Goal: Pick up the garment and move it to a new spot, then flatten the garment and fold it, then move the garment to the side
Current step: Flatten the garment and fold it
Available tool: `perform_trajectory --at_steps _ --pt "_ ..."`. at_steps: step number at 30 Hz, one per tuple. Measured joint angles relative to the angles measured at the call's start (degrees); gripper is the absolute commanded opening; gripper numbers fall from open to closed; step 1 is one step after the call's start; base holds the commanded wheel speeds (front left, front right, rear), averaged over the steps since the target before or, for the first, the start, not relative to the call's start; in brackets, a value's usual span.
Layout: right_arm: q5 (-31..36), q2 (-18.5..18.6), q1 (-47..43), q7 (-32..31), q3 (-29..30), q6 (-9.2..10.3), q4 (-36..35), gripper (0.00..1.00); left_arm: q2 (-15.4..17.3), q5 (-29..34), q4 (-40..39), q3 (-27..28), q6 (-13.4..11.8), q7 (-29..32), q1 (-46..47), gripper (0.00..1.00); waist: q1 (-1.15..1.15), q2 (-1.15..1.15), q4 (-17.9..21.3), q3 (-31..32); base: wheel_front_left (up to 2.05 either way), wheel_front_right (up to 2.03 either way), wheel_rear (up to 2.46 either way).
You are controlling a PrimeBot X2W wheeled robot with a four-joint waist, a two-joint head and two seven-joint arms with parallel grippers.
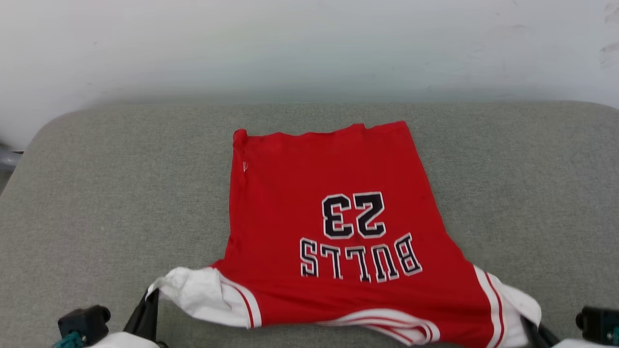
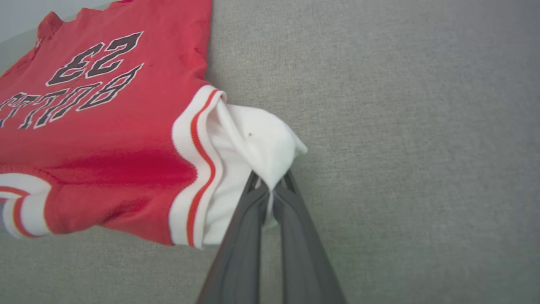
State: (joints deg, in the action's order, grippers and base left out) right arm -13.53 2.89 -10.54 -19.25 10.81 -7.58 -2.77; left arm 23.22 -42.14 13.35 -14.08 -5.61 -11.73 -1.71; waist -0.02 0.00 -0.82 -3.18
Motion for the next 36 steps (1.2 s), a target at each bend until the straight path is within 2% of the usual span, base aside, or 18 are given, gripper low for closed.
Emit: perform_trajectory --at_steps 7,8,9,10,16,20,24,32,36 --pt "-0.47 -0.15 -5.77 -0.18 -1.11 0.01 2.26 0.02 -0.64 -0.43 -1.93 -0.73 -1.51 0.8 -4.0 0.0 0.01 0.0 -0.15 0.17 0.0 0.0 0.0" --pt "-0.29 -0.15 -5.81 0.04 -1.48 0.01 2.88 0.29 -0.83 -0.42 -1.93 -0.99 -1.47 0.8 -3.98 0.0 0.01 0.0 -0.15 0.13 0.0 0.0 0.0" --pt "-0.26 -0.12 -5.75 0.07 -2.04 0.02 3.41 0.5 -0.88 -0.3 -1.92 -1.31 -1.44 0.8 -3.92 0.0 0.01 0.0 -0.16 0.06 0.0 0.0 0.0" --pt "-0.56 -0.13 -5.63 0.25 -2.71 0.02 4.02 1.0 -0.91 -0.12 -1.9 -1.63 -1.34 0.8 -3.89 0.0 0.01 0.0 -0.19 -0.01 0.0 0.0 0.0" --pt "-0.02 -0.08 -0.56 4.22 -5.1 0.08 4.6 1.0 -0.92 1.1 -3.03 -3.01 -0.89 0.81 -2.17 0.0 0.01 0.0 -0.53 -0.82 0.0 0.0 0.0" --pt "-0.23 0.11 6.25 9.13 -4.44 0.07 4.85 1.0 -0.8 2.03 -4.77 -3.53 -0.64 0.55 -0.16 0.0 0.02 0.0 -0.9 -2.51 0.0 0.0 0.0" --pt "-0.13 0.41 14.34 10.71 -2.64 0.07 8.83 1.0 -0.96 2.69 -6.2 -3.9 -0.44 0.34 2.1 0.0 0.02 0.0 -1.7 -4.77 0.0 0.0 0.0" --pt "-0.58 4.3 35.19 7.81 -0.68 0.07 21.52 1.0 -2.15 4.2 -9.45 -5.46 1.26 -0.63 7.89 0.0 0.03 0.0 -4.35 -10.98 0.0 0.0 0.0" --pt "-0.2 6.08 45.8 1.34 -1.15 0.08 27.88 1.0 -2.79 4.82 -10.56 -5.97 2.45 -1.26 10.7 0.0 0.03 0.0 -6.2 -14.81 0.0 0.0 0.0"
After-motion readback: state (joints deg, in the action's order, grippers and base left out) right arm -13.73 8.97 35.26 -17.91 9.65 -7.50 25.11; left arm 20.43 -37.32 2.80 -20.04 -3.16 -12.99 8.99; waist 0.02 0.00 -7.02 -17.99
